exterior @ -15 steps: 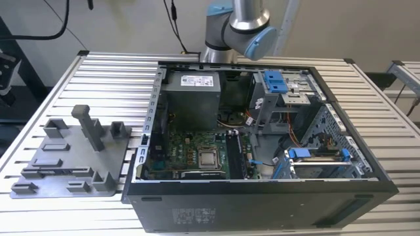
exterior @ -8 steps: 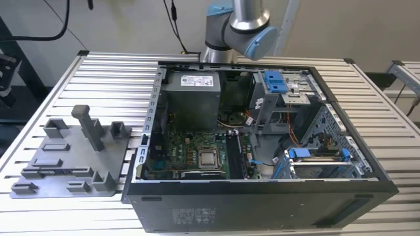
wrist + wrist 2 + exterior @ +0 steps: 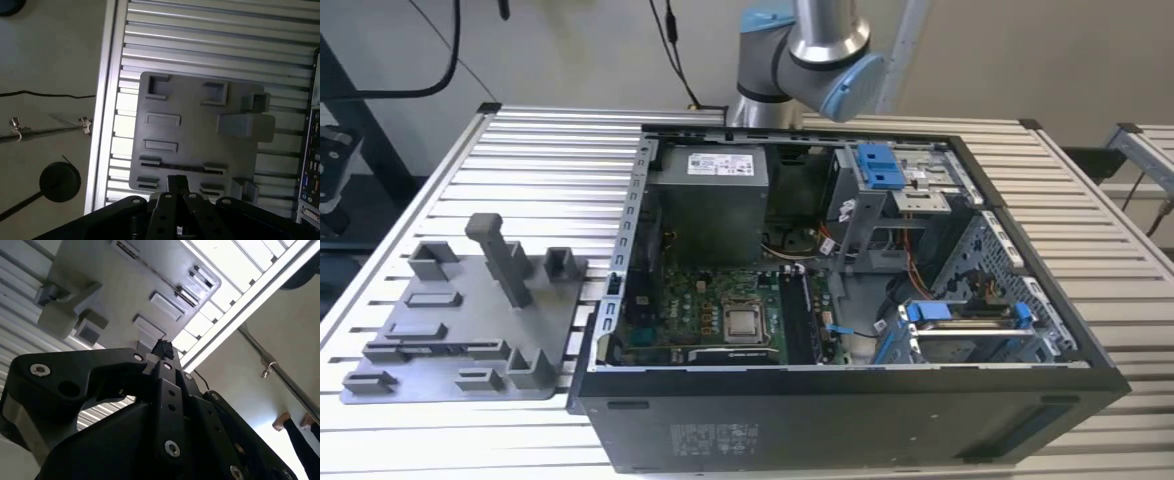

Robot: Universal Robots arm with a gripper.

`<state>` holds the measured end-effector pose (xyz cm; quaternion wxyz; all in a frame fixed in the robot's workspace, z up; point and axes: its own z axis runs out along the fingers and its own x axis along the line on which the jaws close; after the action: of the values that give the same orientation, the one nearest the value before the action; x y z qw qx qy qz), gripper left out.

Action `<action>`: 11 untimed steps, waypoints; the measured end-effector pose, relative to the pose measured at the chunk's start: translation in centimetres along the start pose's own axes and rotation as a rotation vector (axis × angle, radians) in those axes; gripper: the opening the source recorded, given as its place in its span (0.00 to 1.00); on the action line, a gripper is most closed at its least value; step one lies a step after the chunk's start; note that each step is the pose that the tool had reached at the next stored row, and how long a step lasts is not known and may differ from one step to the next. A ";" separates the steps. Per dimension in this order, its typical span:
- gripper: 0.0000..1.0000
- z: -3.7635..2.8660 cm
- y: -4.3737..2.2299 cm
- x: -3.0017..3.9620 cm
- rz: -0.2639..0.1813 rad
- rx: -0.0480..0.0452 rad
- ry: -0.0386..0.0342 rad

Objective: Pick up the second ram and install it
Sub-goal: 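Reach for the second ram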

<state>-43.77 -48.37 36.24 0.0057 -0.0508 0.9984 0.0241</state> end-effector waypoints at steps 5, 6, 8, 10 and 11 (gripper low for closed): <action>0.11 0.10 -0.72 -0.75 -0.005 0.0000 0.0004; 0.11 0.11 -0.85 -0.89 -0.006 0.0000 0.0004; 0.11 0.15 -1.00 -1.06 -0.007 -0.0001 0.0004; 0.11 0.17 -1.01 -1.13 -0.007 0.0000 0.0005; 0.11 0.17 -1.03 -1.19 -0.007 0.0000 0.0006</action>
<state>-42.48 -49.26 36.03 0.0055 -0.0545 0.9982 0.0240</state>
